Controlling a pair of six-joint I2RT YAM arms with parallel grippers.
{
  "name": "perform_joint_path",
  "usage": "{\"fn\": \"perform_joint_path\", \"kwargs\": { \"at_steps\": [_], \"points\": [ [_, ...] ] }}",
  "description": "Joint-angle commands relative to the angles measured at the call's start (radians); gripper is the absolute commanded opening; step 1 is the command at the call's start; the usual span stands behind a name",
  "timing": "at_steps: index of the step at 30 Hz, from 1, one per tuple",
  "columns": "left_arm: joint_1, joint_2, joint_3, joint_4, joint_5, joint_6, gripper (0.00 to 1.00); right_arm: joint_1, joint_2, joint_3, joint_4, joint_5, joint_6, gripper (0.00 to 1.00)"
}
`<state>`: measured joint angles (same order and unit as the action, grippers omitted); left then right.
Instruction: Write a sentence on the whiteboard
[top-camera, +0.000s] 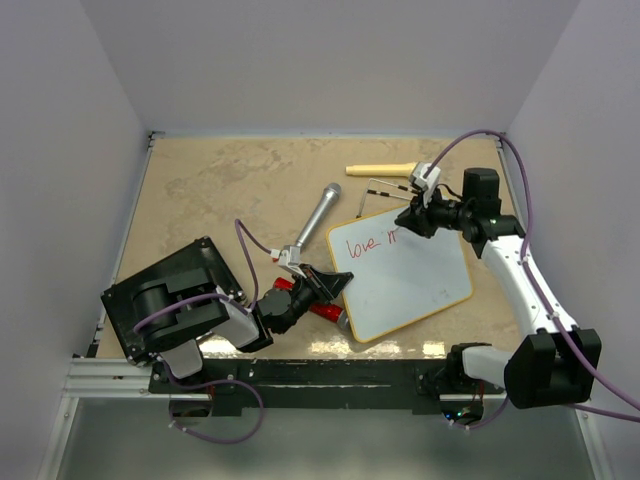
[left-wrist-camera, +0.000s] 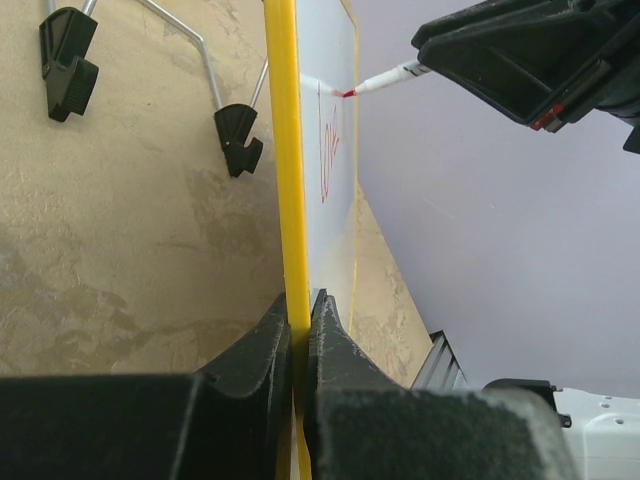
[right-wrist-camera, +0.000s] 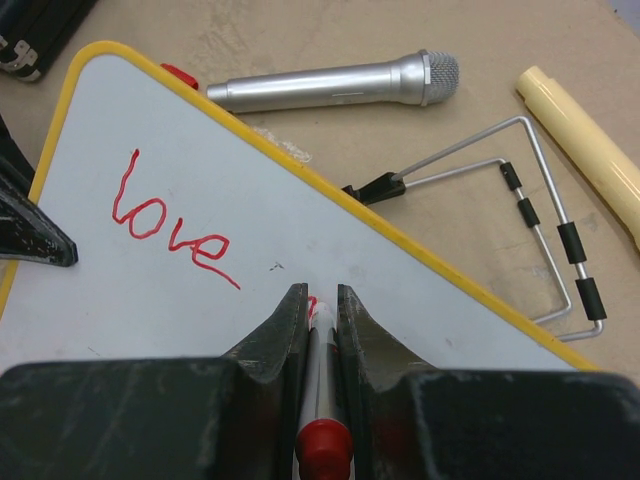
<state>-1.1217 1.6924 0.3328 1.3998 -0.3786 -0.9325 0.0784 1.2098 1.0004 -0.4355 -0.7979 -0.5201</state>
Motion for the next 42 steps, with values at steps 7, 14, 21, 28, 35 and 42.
{"fn": "perform_joint_path", "kwargs": {
  "at_steps": [7,14,21,28,35,42],
  "points": [
    [-0.009,0.023,-0.011,0.042,0.030,0.178,0.00,0.001,0.010,0.027,0.054,0.074,0.025,0.00],
    [-0.009,0.023,-0.014,0.044,0.030,0.179,0.00,0.001,0.002,0.015,-0.077,0.040,-0.084,0.00],
    [-0.007,0.030,-0.006,0.044,0.035,0.179,0.00,0.001,-0.015,0.004,-0.148,0.031,-0.137,0.00],
    [-0.007,0.024,-0.006,0.034,0.037,0.178,0.00,-0.005,-0.078,0.095,-0.120,-0.021,-0.060,0.00],
    [-0.009,0.016,-0.012,0.036,0.032,0.179,0.00,-0.026,-0.111,0.027,-0.100,-0.037,-0.067,0.00],
    [-0.009,0.013,-0.011,0.036,0.035,0.182,0.00,-0.135,-0.108,0.026,-0.135,-0.102,-0.142,0.00]
  ]
}}
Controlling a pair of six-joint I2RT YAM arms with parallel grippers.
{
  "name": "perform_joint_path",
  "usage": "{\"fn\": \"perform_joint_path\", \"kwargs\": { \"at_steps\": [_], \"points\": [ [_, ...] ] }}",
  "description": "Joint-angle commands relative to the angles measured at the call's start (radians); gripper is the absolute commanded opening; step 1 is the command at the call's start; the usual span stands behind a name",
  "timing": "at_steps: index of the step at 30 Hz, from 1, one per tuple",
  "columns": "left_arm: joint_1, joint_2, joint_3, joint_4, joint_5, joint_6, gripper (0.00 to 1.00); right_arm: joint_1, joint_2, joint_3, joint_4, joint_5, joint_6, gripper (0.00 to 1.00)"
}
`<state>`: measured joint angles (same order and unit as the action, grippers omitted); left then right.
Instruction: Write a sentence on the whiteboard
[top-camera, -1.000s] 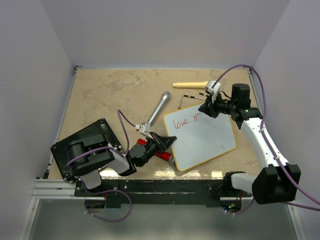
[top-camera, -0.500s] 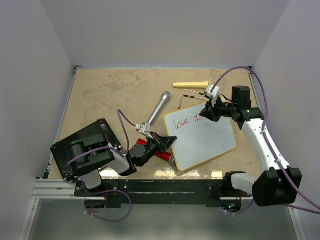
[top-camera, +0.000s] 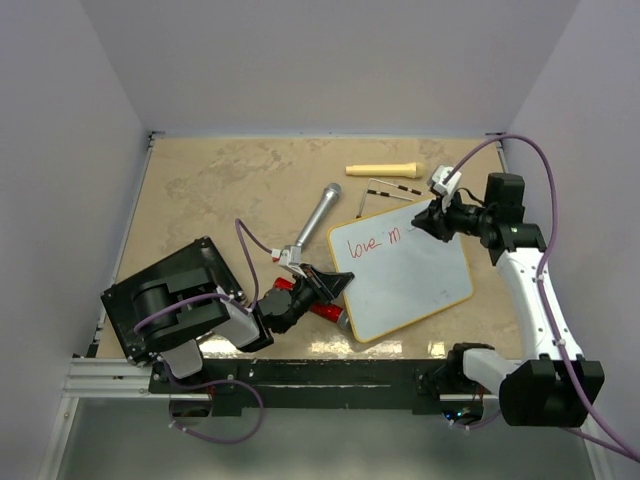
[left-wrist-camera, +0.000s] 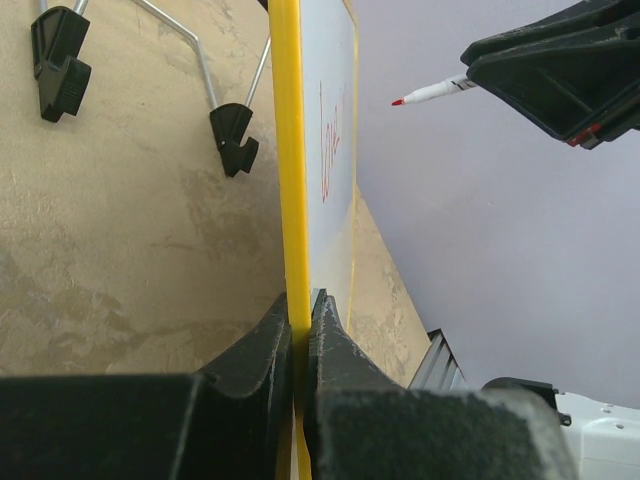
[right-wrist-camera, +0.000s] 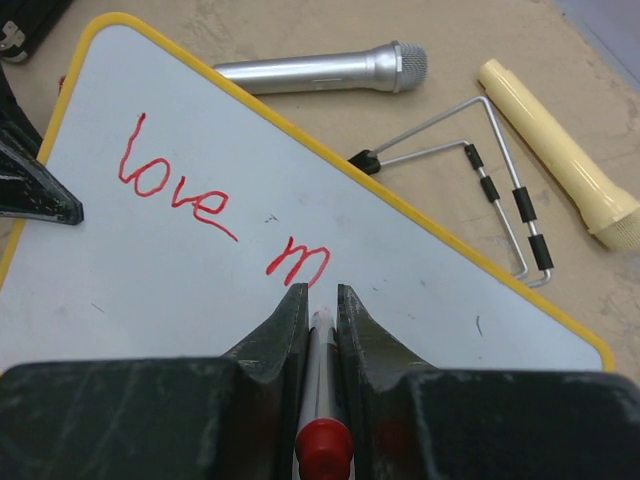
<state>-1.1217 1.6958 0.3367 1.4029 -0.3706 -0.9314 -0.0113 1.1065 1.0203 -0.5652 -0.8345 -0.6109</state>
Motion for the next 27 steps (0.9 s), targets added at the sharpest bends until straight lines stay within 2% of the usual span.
{"fn": "perform_joint_path", "kwargs": {
  "at_steps": [1,8,27],
  "points": [
    [-0.009,0.011,-0.015,0.033,0.027,0.181,0.00,-0.053,-0.002,0.009,-0.019,-0.071,-0.059,0.00],
    [-0.009,0.011,-0.018,0.034,0.024,0.177,0.00,-0.061,0.019,-0.005,-0.010,-0.095,-0.072,0.00],
    [-0.009,0.015,-0.004,0.022,0.025,0.174,0.00,-0.059,0.061,-0.052,0.131,-0.035,0.049,0.00]
  ]
}}
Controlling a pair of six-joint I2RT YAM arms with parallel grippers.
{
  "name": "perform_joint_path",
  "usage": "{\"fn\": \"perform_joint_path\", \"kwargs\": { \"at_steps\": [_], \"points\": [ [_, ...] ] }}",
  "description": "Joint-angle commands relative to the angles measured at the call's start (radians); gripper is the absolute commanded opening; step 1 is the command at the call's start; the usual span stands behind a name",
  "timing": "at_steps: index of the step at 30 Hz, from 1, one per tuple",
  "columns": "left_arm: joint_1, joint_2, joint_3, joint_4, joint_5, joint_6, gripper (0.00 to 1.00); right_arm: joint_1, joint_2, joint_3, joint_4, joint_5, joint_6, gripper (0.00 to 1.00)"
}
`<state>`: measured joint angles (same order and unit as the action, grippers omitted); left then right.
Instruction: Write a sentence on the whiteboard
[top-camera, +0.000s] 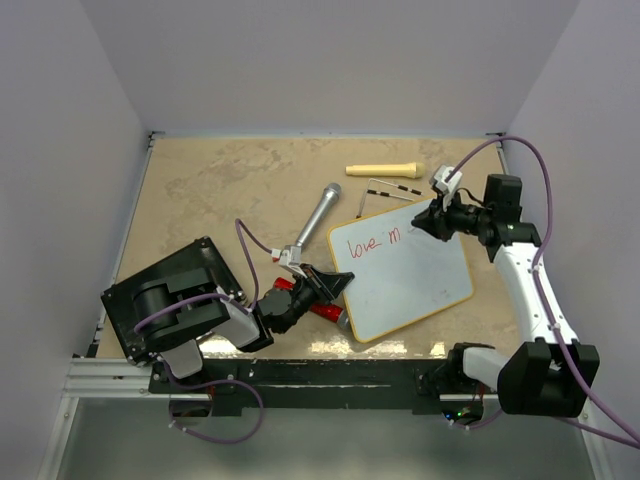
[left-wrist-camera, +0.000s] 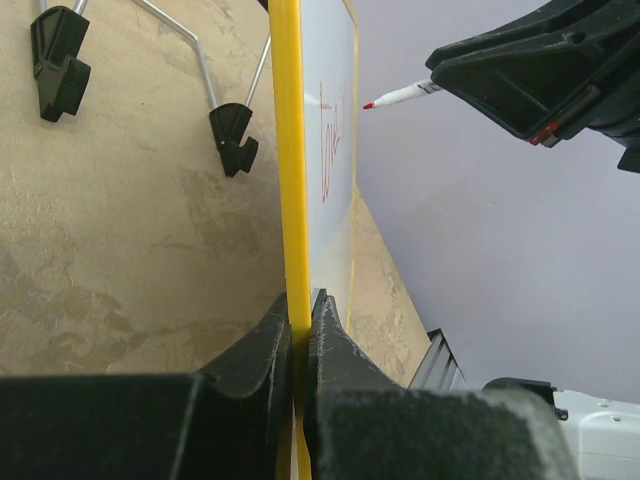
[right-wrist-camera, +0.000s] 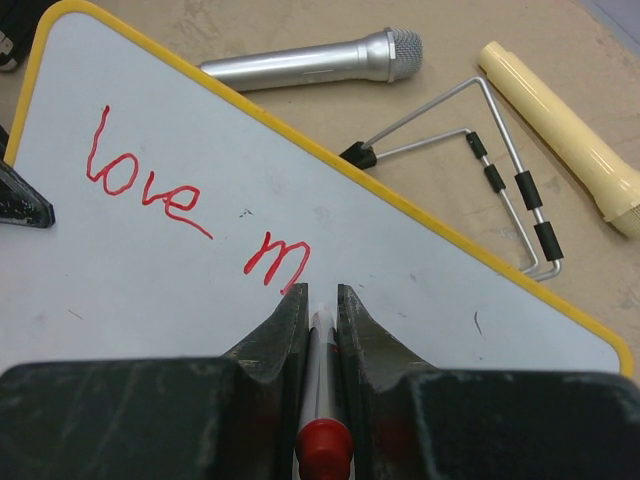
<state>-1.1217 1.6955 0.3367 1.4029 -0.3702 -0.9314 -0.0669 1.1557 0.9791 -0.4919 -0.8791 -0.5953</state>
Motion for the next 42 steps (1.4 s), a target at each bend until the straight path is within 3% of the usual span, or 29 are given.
{"fn": "perform_joint_path", "kwargs": {
  "at_steps": [1,20,35,42],
  "points": [
    [-0.009,0.018,-0.001,0.021,0.027,0.174,0.00,-0.005,0.015,-0.011,0.065,0.012,0.038,0.00],
    [-0.009,0.033,0.005,0.034,0.042,0.177,0.00,0.045,0.041,-0.036,0.196,0.049,0.141,0.00],
    [-0.009,0.036,0.001,0.039,0.033,0.175,0.00,0.056,0.058,-0.003,-0.045,0.026,-0.044,0.00],
    [-0.009,0.036,0.001,0.039,0.036,0.175,0.00,0.056,0.019,-0.013,0.064,0.127,0.049,0.00]
  ]
}}
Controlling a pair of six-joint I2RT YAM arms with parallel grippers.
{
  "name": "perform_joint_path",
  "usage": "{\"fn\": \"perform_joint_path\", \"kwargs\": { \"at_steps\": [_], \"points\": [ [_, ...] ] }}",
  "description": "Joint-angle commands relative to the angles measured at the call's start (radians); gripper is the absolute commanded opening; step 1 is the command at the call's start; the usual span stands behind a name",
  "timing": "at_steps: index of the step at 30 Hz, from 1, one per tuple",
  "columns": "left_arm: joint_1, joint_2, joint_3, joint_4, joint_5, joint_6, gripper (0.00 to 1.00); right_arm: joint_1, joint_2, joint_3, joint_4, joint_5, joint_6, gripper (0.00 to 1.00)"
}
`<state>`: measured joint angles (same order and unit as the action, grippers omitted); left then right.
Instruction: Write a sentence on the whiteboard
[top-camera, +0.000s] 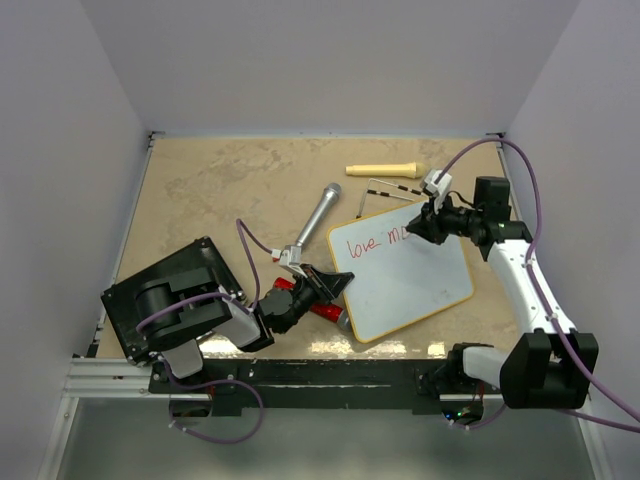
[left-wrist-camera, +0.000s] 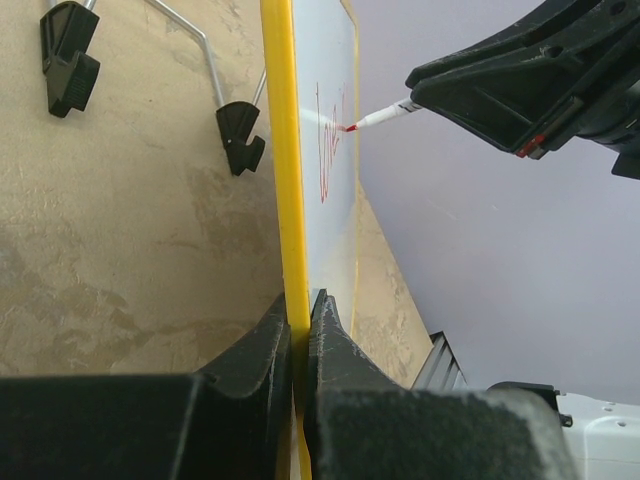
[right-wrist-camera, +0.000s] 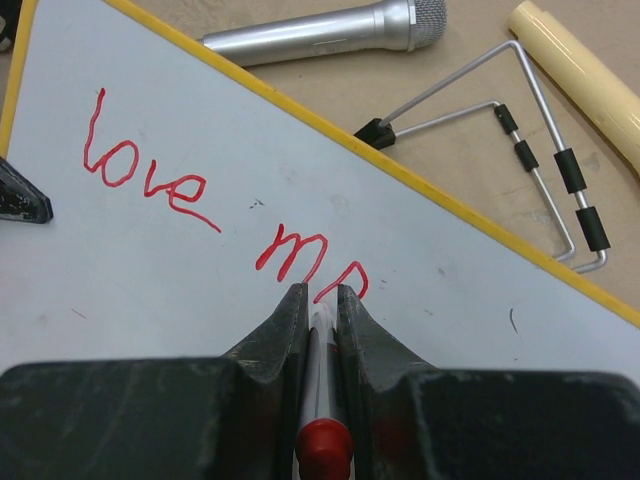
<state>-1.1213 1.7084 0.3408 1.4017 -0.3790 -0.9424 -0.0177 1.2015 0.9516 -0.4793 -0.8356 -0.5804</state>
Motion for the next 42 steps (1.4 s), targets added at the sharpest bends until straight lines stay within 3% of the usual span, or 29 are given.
{"fn": "perform_joint_path", "kwargs": {
  "at_steps": [1,13,24,42],
  "points": [
    [-0.008,0.023,-0.005,0.042,0.045,0.186,0.00,0.007,-0.033,0.018,0.065,0.092,0.045,0.00],
    [-0.009,0.022,-0.006,0.045,0.046,0.188,0.00,0.007,0.015,0.069,0.107,0.081,0.079,0.00],
    [-0.008,0.028,-0.006,0.048,0.046,0.189,0.00,0.007,-0.019,0.029,-0.064,0.073,-0.058,0.00],
    [-0.008,0.026,-0.011,0.054,0.054,0.189,0.00,0.005,-0.017,0.092,0.128,0.107,0.086,0.00]
  ]
}}
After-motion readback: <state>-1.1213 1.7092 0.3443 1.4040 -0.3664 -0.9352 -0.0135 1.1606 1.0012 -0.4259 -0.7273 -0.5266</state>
